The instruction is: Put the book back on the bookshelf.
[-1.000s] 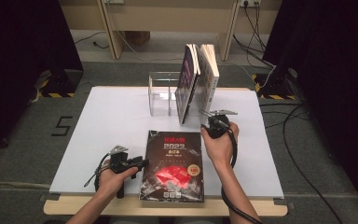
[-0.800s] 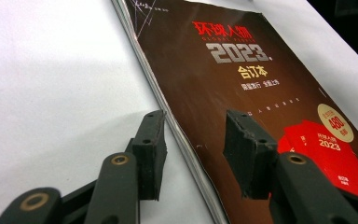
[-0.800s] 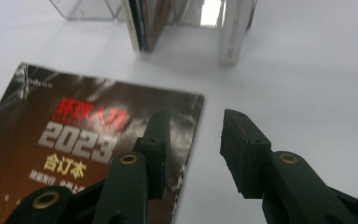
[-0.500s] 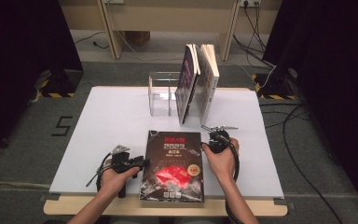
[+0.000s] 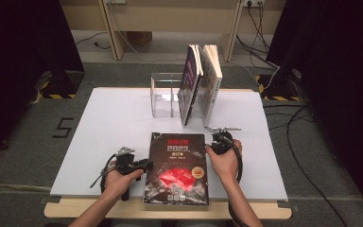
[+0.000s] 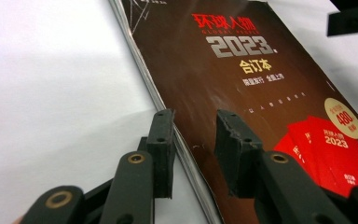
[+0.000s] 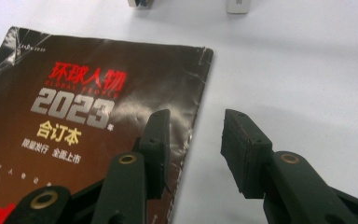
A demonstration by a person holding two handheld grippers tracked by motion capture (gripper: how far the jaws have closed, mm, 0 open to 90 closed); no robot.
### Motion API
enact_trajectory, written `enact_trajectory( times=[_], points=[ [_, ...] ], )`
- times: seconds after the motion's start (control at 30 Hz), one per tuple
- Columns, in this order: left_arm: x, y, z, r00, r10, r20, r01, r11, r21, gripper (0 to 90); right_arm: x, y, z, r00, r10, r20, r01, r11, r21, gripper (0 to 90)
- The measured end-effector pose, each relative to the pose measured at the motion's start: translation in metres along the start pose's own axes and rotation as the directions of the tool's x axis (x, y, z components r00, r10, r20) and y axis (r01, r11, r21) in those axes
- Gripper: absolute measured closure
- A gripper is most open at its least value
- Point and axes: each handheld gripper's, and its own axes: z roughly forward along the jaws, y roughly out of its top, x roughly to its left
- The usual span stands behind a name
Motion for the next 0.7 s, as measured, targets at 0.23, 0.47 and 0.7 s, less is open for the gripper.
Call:
enact_trajectory(
  times=[0.23,0.47,0.7],
  points=[
    [-0.004,0.001,0.004,0.9998,0.021,0.003,-0.021,0.9998,0.004,66.0,-0.012,0.024,0.015,0.9997,0.008,-0.025,-0.007,1.0,0.01,59.3],
    [-0.009,0.0,0.007,0.999,0.04,0.022,-0.04,0.9992,0.005,65.3,-0.017,0.038,0.031,0.9994,0.016,-0.031,-0.015,0.999,0.032,58.1],
    [-0.009,0.0,0.007,0.9989,0.036,0.029,-0.036,0.9993,0.005,62.9,-0.023,0.044,0.047,0.9993,0.02,-0.031,-0.018,0.998,0.055,58.0]
  ],
)
